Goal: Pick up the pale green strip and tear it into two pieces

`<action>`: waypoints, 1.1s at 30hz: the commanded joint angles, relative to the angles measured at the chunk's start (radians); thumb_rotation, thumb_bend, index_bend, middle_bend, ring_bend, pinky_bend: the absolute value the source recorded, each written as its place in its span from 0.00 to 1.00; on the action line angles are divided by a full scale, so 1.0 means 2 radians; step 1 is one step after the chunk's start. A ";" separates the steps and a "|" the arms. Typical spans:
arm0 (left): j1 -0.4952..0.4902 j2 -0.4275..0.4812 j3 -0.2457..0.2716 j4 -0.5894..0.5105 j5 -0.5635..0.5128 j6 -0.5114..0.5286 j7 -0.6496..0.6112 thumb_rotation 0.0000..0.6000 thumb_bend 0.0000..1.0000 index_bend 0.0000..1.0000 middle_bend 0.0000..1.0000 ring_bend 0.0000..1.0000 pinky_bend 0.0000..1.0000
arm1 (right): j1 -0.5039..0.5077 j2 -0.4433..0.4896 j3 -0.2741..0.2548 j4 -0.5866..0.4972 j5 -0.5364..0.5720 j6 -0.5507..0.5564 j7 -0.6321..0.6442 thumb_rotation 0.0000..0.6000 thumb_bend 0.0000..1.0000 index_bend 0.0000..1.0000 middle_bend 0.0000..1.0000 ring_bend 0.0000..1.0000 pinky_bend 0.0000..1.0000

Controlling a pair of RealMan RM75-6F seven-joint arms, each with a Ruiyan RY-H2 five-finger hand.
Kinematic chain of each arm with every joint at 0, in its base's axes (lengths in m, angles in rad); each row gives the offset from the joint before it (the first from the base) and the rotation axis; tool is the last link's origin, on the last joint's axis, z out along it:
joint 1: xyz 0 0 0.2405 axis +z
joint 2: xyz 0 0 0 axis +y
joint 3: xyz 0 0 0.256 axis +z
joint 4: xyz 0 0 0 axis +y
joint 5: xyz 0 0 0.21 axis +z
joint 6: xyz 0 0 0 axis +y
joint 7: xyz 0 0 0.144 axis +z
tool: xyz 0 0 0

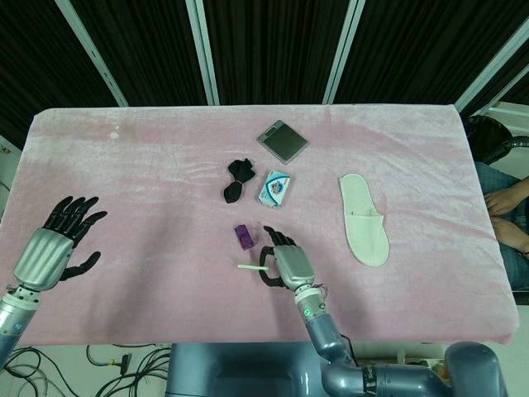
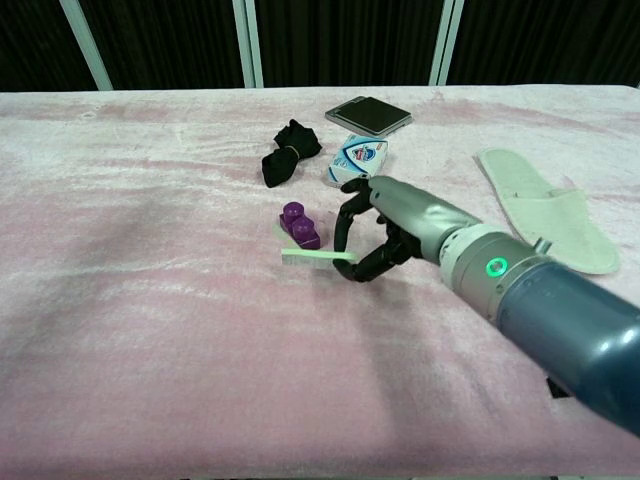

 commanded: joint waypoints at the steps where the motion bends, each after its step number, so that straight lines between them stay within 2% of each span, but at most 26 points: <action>1: -0.013 0.004 -0.002 -0.015 0.006 -0.015 -0.006 1.00 0.31 0.16 0.02 0.00 0.00 | 0.001 0.085 0.027 -0.065 0.015 -0.050 0.015 1.00 0.49 0.69 0.03 0.08 0.15; 5: -0.039 0.012 -0.011 -0.041 0.012 -0.039 -0.011 1.00 0.31 0.18 0.02 0.00 0.00 | 0.009 0.153 0.050 -0.102 0.035 -0.095 0.030 1.00 0.49 0.69 0.03 0.08 0.15; 10: -0.078 0.019 -0.035 -0.072 0.001 -0.083 -0.004 1.00 0.31 0.20 0.03 0.00 0.00 | 0.028 0.224 0.069 -0.128 0.052 -0.158 0.042 1.00 0.49 0.70 0.03 0.07 0.15; 19: -0.155 0.022 -0.075 -0.119 -0.067 -0.211 0.010 1.00 0.31 0.26 0.03 0.00 0.00 | 0.065 0.300 0.096 -0.158 0.055 -0.233 0.079 1.00 0.49 0.71 0.02 0.07 0.15; 25: -0.178 0.012 -0.085 -0.140 -0.098 -0.247 0.026 1.00 0.32 0.29 0.03 0.00 0.00 | 0.094 0.316 0.100 -0.161 0.072 -0.247 0.095 1.00 0.49 0.71 0.02 0.07 0.15; 33: -0.196 0.002 -0.091 -0.163 -0.118 -0.267 0.038 1.00 0.33 0.34 0.03 0.00 0.00 | 0.136 0.298 0.083 -0.154 0.091 -0.232 0.099 1.00 0.50 0.71 0.02 0.07 0.15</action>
